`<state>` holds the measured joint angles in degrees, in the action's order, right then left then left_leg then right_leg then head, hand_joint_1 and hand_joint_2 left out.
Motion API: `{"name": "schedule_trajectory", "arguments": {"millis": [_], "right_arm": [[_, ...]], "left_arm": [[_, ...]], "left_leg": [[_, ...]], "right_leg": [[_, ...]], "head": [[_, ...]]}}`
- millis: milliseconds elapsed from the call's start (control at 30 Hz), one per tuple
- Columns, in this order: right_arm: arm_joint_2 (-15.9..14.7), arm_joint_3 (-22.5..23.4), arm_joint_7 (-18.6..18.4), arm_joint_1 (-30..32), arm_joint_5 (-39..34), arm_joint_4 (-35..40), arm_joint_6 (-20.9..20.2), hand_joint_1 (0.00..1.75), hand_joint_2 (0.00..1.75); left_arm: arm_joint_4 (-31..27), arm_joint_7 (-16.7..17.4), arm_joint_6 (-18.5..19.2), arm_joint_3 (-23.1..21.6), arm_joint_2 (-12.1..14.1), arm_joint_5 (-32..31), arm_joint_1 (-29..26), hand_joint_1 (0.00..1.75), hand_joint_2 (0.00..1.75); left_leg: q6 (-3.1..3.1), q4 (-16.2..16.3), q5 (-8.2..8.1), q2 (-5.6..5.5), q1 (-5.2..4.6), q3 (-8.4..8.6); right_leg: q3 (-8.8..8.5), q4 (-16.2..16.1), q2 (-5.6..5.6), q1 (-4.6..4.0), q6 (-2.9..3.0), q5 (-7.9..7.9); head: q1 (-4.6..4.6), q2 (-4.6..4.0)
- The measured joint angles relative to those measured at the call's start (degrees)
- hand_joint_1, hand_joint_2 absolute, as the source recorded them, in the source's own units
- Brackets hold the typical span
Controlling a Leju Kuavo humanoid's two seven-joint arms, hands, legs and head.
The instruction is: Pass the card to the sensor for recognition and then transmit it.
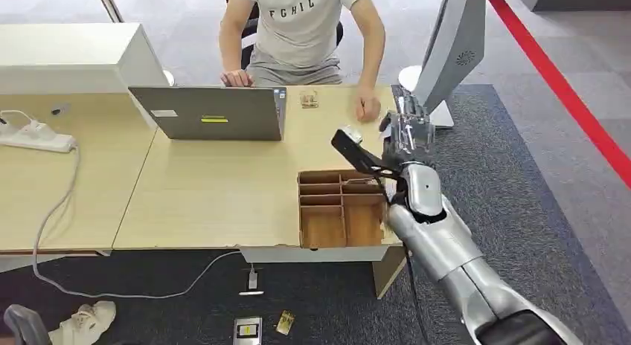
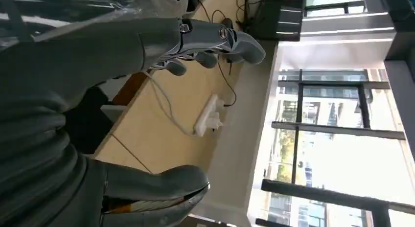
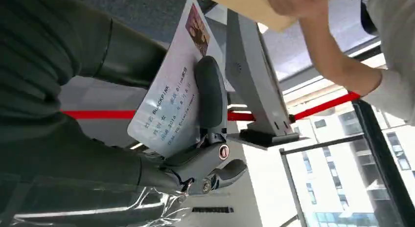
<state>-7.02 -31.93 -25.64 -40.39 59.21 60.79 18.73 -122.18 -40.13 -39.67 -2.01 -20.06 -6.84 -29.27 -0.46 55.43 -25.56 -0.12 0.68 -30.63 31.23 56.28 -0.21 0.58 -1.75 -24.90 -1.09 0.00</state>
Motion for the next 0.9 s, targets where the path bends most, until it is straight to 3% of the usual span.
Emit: {"name": "schedule_trajectory", "arguments": {"millis": [233, 433, 700, 900], "right_arm": [[-6.9, 5.0, -0.2, 4.7, -4.8, 7.1, -0.1, 1.75, 1.75], [-10.4, 8.9, 2.4, 12.6, -7.6, 13.5, 0.4, 1.75, 1.75], [-10.4, 9.7, 7.5, 19.3, -10.2, 15.0, 2.0, 1.75, 1.75], [-8.0, 9.3, 12.4, 19.3, -13.7, 9.6, 4.9, 1.75, 1.75]], "left_arm": [[0.3, 0.0, 0.0, -0.1, 0.0, -1.0, -0.1, 0.0, 1.75], [0.3, 0.0, 0.0, -0.1, 0.0, -0.9, 0.4, 0.0, 1.75], [-0.2, 0.0, 0.0, -0.1, 0.0, -1.7, 0.4, 0.0, 1.75], [-0.2, 0.0, 0.0, -0.7, 0.0, -3.7, -0.2, 0.0, 1.75]], "left_leg": [[0.05, 0.0, -0.05, 0.0, -0.02, 0.03], [0.05, 0.0, -0.07, 0.01, 0.01, 0.01], [0.05, 0.0, -0.07, 0.0, 0.01, 0.0], [0.05, 0.0, -0.06, 0.0, 0.0, -0.01]], "right_leg": [[-0.02, 0.0, 0.01, 0.03, -0.01, 0.0], [-0.04, 0.0, 0.01, 0.02, -0.01, -0.01], [-0.06, 0.0, 0.0, 0.01, -0.02, -0.03], [-0.06, 0.0, 0.0, 0.01, -0.02, -0.03]], "head": [[0.0, 0.0], [0.0, 0.0], [0.0, 0.0], [-0.02, 0.0]]}}
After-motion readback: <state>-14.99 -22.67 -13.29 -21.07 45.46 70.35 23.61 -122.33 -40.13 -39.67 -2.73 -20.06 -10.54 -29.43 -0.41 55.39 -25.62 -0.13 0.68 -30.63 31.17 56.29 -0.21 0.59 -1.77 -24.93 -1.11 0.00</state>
